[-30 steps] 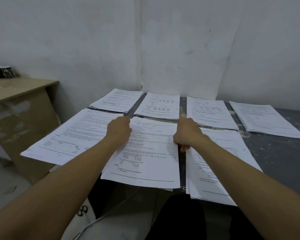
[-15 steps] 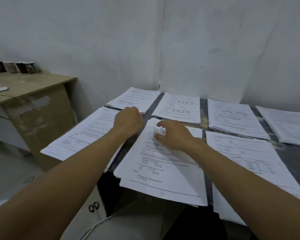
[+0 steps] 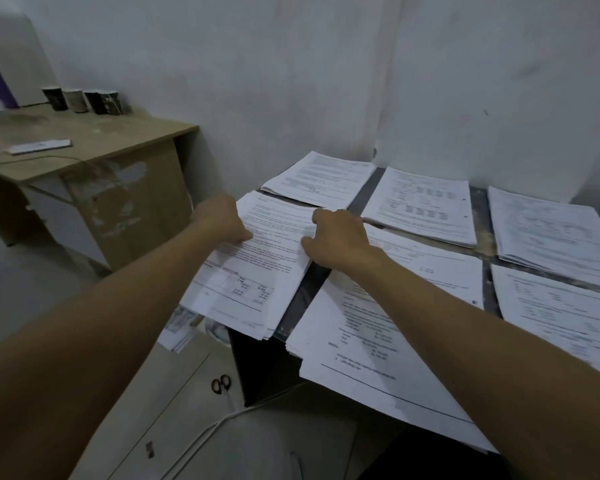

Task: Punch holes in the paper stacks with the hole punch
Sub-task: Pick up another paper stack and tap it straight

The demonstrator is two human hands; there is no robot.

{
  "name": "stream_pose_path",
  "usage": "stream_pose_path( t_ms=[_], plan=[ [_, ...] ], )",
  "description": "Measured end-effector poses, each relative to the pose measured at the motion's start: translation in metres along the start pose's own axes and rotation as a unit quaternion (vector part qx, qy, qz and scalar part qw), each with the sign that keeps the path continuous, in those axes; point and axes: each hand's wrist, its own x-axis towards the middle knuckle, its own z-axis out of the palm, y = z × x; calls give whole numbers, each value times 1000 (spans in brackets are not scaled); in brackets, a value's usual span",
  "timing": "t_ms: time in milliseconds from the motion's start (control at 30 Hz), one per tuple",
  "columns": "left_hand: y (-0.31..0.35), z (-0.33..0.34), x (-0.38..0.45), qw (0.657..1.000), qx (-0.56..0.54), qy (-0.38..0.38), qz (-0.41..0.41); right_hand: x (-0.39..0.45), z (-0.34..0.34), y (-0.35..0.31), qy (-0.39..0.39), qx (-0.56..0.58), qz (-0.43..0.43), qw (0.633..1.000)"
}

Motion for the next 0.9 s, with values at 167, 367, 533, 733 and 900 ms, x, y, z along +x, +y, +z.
stream_pose_path(
  t_ms=[167, 367, 533, 733, 900],
  plan=[
    [-3, -6, 9, 998, -35, -55, -22, 5, 2, -10, 7, 161, 80, 984],
    [-9, -5, 12, 994, -70, -70, -36, 19, -4, -27, 13, 527, 288, 799],
    [-14, -1, 9, 994, -91, -45, -35, 16, 9, -32, 9, 551, 309, 775],
    [-9, -7, 3, 996, -45, -63, -39, 11, 11, -42, 11, 331, 197, 923],
    [-6, -17, -3, 998, -20, -62, -21, 7, 9, -36, -50, 159, 189, 968]
  ],
)
